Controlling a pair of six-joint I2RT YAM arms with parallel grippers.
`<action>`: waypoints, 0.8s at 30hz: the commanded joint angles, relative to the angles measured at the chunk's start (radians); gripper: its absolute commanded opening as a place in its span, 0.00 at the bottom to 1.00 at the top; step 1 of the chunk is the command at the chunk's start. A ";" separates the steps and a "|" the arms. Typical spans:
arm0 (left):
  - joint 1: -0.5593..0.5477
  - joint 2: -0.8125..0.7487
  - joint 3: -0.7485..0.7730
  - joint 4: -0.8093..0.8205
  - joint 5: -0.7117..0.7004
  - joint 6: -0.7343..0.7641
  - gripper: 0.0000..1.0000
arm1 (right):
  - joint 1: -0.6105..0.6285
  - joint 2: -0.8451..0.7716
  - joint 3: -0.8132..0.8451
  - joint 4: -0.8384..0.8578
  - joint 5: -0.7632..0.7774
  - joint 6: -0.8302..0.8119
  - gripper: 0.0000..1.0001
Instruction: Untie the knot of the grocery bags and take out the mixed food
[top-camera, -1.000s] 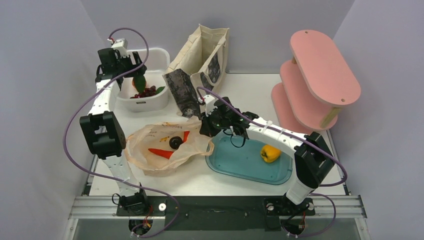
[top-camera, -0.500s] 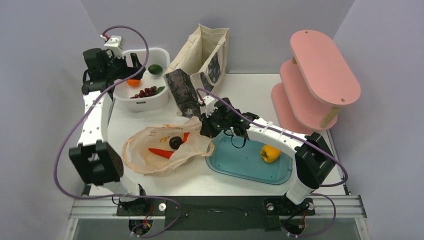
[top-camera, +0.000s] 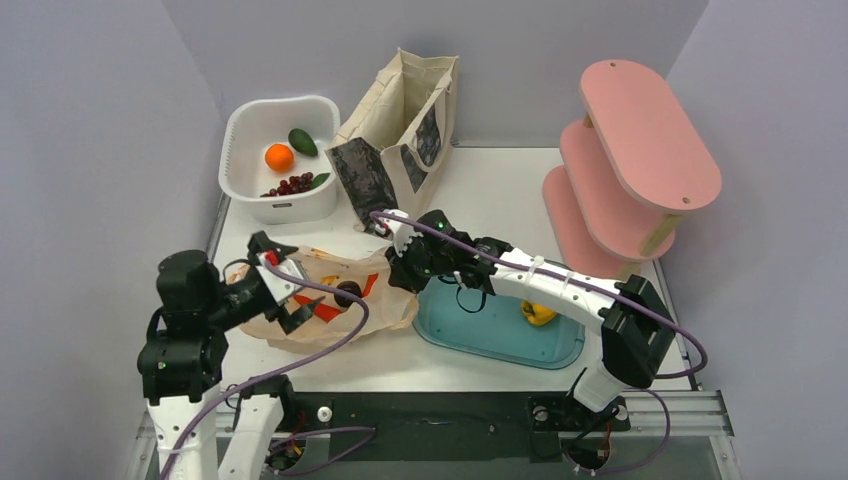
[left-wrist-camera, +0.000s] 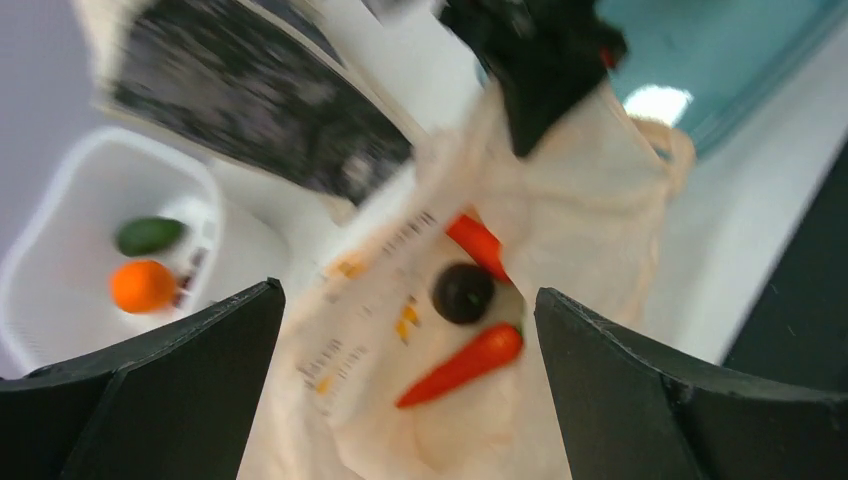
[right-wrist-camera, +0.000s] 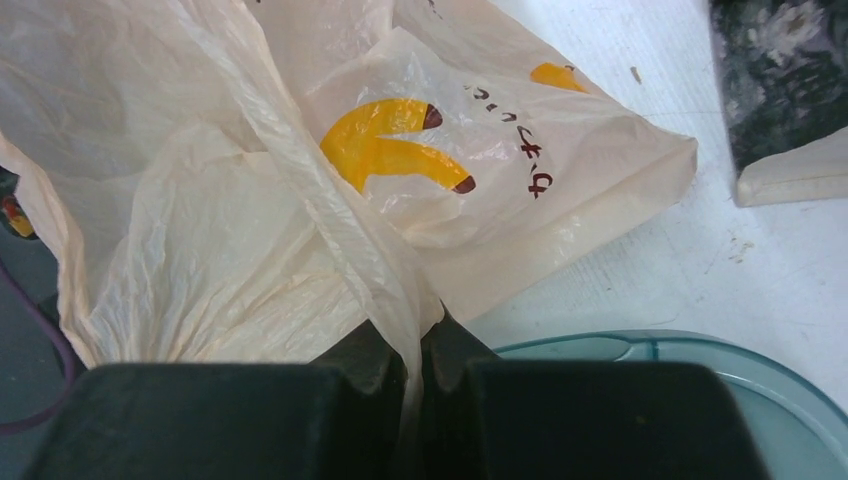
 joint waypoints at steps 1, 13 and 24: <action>-0.027 -0.030 -0.129 -0.278 -0.037 0.259 0.97 | 0.029 -0.076 0.006 -0.016 0.037 -0.101 0.00; -0.051 0.050 -0.486 -0.005 -0.241 0.390 0.94 | -0.025 -0.020 0.099 -0.028 0.008 -0.113 0.00; -0.160 0.101 -0.588 -0.132 -0.248 0.678 0.91 | -0.069 0.092 0.309 -0.068 -0.135 0.043 0.00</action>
